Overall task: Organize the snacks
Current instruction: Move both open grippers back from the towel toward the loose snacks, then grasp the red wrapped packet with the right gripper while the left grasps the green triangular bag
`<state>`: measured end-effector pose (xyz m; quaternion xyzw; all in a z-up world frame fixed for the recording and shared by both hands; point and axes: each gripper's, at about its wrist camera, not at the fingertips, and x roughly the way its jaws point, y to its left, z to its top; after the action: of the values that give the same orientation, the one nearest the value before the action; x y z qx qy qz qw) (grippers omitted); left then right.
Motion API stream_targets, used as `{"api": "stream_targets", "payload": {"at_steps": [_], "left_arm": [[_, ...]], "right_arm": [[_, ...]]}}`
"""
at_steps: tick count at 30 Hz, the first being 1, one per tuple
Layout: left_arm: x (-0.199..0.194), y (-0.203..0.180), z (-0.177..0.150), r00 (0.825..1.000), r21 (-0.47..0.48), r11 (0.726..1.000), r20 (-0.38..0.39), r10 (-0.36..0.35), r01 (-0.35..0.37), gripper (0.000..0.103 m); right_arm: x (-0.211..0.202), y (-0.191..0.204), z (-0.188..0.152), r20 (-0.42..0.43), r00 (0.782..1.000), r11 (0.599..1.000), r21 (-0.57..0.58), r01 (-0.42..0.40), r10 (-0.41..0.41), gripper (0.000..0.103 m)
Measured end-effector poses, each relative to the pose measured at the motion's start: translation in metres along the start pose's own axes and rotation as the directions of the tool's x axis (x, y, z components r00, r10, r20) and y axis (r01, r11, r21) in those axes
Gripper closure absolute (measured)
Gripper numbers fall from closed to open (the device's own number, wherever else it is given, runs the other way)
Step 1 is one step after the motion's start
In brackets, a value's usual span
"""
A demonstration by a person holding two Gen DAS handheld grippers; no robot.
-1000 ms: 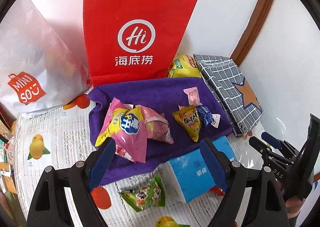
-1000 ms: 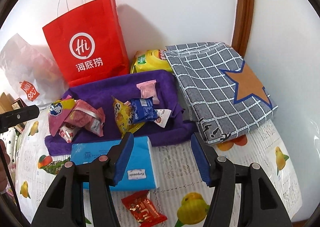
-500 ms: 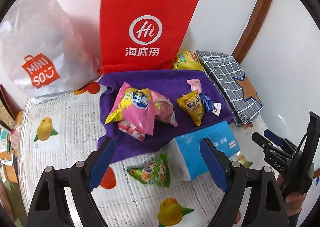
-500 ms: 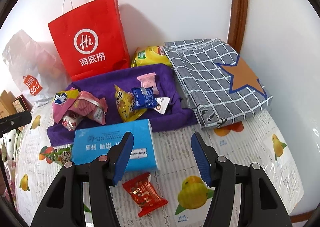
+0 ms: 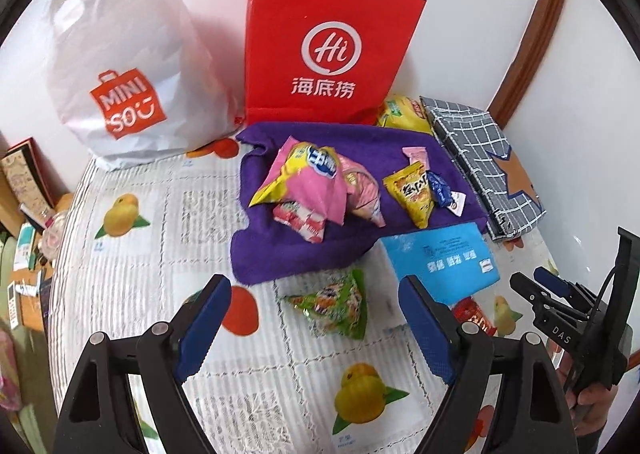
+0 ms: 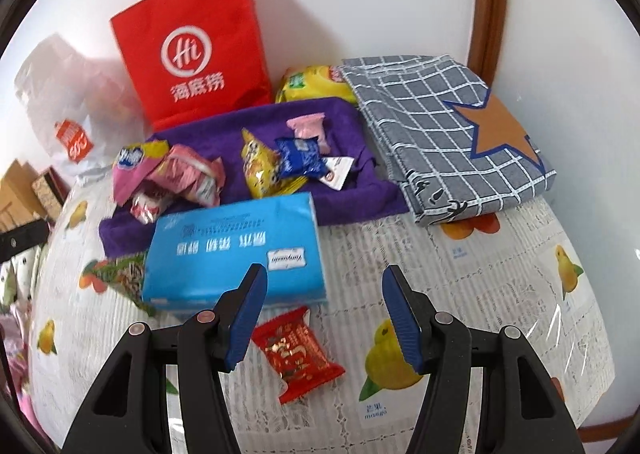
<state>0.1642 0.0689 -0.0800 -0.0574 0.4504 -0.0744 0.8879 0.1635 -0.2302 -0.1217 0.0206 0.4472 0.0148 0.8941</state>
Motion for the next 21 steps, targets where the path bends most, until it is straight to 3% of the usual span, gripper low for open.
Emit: {"api": "stream_targets", "payload": {"at_steps": [10, 21], "left_arm": [[0.011, 0.011, -0.022, 0.999, -0.023, 1.0, -0.038, 0.018, -0.019, 0.019], [0.025, 0.034, -0.032, 0.997, -0.052, 0.998, -0.069, 0.032, -0.035, 0.019]], "right_arm": [[0.024, 0.0, -0.021, -0.062, 0.998, 0.999, 0.003, -0.032, 0.033, 0.04], [0.063, 0.009, -0.039, -0.145, 0.989, 0.998, -0.052, -0.021, 0.013, 0.039]]}}
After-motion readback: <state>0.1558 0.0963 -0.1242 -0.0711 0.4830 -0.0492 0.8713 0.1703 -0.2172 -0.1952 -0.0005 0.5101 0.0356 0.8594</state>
